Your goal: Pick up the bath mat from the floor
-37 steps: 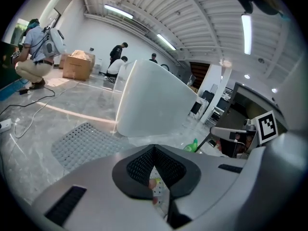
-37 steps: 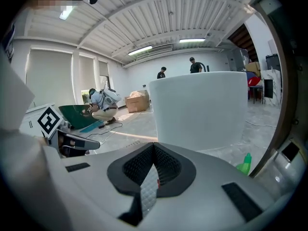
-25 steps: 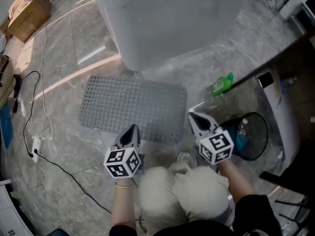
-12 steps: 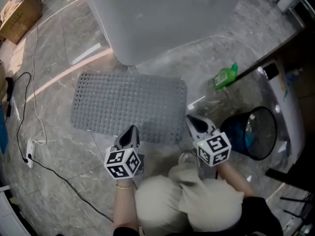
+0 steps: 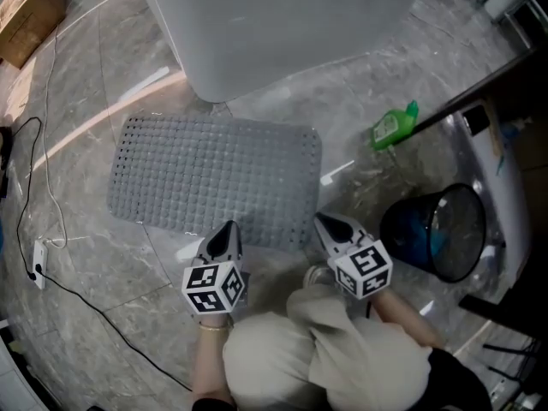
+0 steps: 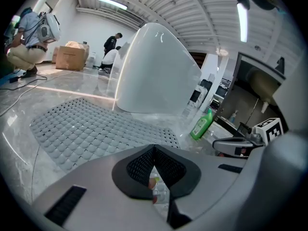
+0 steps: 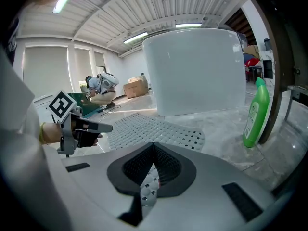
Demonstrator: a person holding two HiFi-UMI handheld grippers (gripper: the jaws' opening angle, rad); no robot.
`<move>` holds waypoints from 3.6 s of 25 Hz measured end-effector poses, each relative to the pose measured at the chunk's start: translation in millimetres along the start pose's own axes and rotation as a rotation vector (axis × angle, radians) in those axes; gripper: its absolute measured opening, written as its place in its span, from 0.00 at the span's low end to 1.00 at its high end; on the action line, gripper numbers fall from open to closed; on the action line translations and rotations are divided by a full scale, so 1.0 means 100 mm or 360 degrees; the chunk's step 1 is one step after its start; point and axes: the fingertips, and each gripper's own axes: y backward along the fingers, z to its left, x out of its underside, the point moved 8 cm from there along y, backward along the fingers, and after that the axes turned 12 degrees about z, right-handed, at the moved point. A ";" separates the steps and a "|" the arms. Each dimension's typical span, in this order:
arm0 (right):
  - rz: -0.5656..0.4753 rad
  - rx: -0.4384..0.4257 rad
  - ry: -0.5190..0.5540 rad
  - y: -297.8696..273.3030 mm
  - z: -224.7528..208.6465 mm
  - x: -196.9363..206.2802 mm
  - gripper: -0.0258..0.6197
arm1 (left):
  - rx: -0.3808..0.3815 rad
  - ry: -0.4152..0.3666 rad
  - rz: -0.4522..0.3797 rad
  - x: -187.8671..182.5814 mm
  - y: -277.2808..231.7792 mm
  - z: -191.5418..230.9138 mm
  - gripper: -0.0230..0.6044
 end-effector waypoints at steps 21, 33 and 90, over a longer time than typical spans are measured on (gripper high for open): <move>0.0455 -0.0380 0.0300 -0.47 0.12 0.64 0.38 | 0.0038 0.0010 0.0090 0.10 -0.17 -0.10 0.04; 0.0745 -0.0509 0.0586 -0.76 0.20 0.81 0.60 | 0.0019 0.0022 0.0137 0.13 -0.18 -0.06 0.04; 0.0855 -0.0285 0.0818 -1.10 0.06 0.58 0.11 | 0.0029 0.0117 0.0153 0.18 -0.18 0.04 0.04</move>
